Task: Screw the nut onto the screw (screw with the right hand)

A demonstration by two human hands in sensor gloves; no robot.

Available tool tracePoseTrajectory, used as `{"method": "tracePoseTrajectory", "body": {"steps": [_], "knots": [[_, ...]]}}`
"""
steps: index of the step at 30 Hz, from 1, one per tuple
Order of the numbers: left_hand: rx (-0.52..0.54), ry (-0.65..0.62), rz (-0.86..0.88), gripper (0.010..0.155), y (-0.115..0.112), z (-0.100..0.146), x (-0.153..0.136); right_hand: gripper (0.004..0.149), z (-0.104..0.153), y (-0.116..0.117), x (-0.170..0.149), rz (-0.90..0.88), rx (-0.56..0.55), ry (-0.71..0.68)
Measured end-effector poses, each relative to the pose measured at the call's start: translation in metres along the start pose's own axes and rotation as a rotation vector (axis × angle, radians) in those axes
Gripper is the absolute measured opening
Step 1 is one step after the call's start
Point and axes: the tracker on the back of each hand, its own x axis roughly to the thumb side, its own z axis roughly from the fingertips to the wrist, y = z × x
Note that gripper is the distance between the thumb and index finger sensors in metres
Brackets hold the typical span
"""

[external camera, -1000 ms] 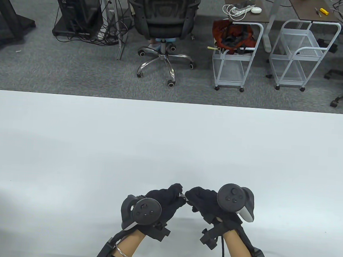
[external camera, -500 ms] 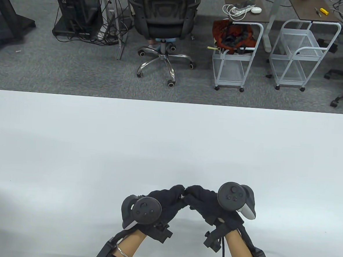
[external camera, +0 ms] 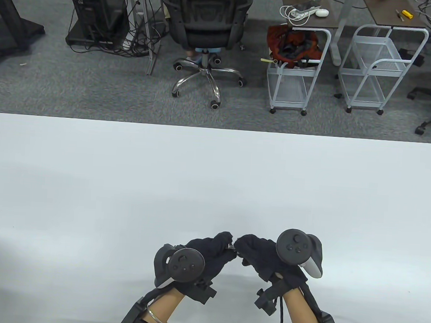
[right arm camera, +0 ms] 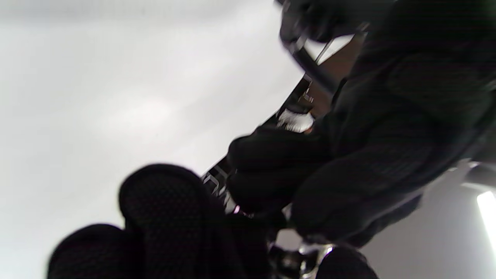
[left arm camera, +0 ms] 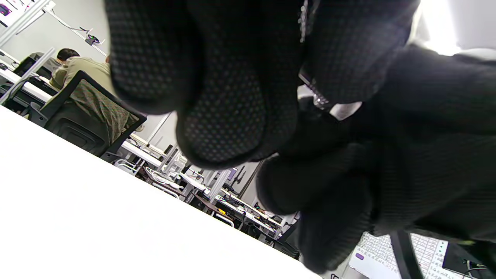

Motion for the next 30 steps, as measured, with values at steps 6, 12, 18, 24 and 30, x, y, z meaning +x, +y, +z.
{"method": "tracePoseTrajectory", "body": {"steps": [6, 12, 18, 24, 30], "knots": [[-0.011, -0.013, -0.009, 0.048, -0.0019, -0.0007, 0.0015, 0.047, 0.0001, -0.001, -0.0005, 0.093, -0.158, 0.013], [-0.008, -0.017, -0.028, 0.048, -0.0014, -0.0002, 0.002, 0.048, -0.002, 0.0014, -0.0007, 0.088, -0.099, 0.008], [-0.019, -0.018, -0.03, 0.048, -0.0033, 0.0004, 0.0034, 0.053, -0.0008, 0.0003, -0.0026, 0.047, -0.042, 0.04], [-0.011, -0.028, -0.016, 0.049, -0.0024, 0.0002, 0.0056, 0.048, -0.0005, 0.0011, -0.0059, 0.015, -0.178, 0.046], [-0.013, -0.016, -0.008, 0.048, -0.0018, 0.0008, 0.0054, 0.051, -0.0007, 0.0, -0.0046, 0.007, -0.016, 0.072]]}}
